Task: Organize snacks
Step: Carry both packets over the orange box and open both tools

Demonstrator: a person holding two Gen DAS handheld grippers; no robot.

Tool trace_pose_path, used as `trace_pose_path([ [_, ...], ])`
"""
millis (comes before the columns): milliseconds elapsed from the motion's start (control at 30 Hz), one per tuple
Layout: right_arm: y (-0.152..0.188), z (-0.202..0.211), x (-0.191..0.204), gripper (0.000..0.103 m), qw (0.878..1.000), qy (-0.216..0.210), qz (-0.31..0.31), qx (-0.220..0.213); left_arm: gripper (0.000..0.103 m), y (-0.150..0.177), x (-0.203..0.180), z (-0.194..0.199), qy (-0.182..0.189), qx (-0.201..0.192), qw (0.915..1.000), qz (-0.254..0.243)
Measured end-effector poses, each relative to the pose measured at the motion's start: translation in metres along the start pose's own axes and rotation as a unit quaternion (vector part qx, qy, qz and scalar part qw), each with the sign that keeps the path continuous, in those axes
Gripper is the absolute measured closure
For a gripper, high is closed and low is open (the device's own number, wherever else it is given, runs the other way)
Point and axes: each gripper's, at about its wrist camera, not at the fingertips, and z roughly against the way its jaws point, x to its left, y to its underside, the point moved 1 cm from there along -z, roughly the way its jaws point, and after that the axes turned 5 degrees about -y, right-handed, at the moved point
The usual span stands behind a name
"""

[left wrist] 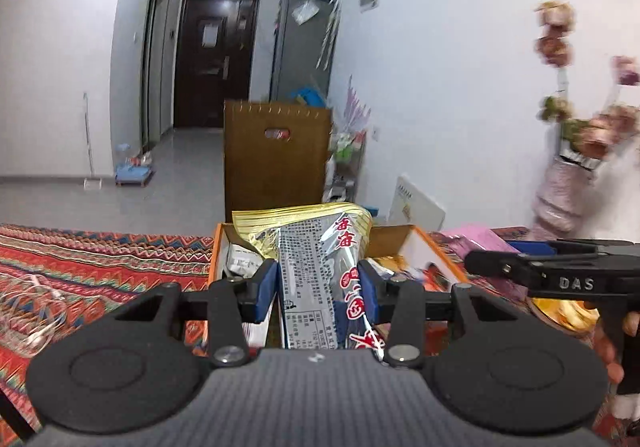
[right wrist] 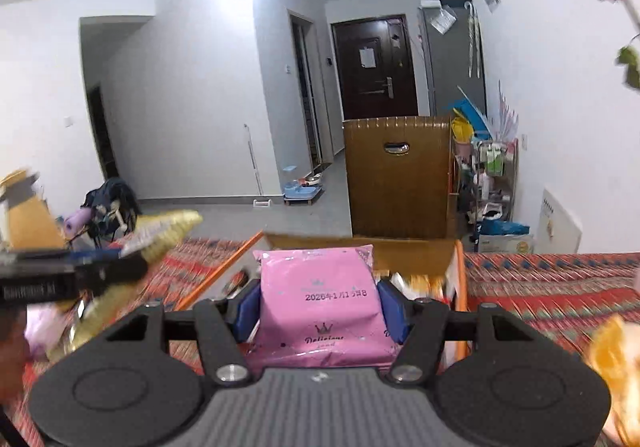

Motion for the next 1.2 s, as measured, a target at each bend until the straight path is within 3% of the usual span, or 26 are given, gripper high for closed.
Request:
trace_pose_path([
  [133,-0.022,-0.083,-0.029,0.042,0.999,0.016,-0.017,0.036,0.060,-0.019,0.004,-0.078,-0.014,0.044,0.9989,0.003],
  [333,-0.022,-0.184,-0.065,0.042,0.991,0.060,-0.041,0.109,0.058,-0.017,-0.002,-0.180,-0.055,0.096,0.9927,-0.047],
  [433,-0.015,-0.219,-0.077,0.042,0.985,0.064,-0.059,0.150,0.048,-0.010,0.004,-0.216,-0.040,0.131,0.9897,-0.042],
  [533,-0.008,-0.231,-0.075,0.039,0.983,0.072,-0.035,0.163,0.039,-0.002,0.003,-0.233,-0.060,0.145,0.9862,-0.052],
  [633,-0.005,-0.238,-0.073,0.032,0.980,0.081,-0.024,0.180,0.028,-0.003,0.001,-0.234,-0.035,0.148,0.9870,-0.051],
  [867,-0.008,-0.237,-0.070,0.021,0.980,0.092,-0.017,0.176,0.017,-0.004,0.002,-0.223,-0.051,0.134,0.9881,-0.057],
  [933,-0.011,-0.227,-0.067,0.014,0.981,0.097,-0.014,0.168,0.014,-0.008,0.005,-0.213,-0.059,0.125,0.9889,-0.055],
  [1200,-0.046,-0.156,-0.043,0.013,0.983,0.119,0.032,0.136,0.013,-0.040,0.025,-0.148,-0.075,0.118,0.9899,-0.019],
])
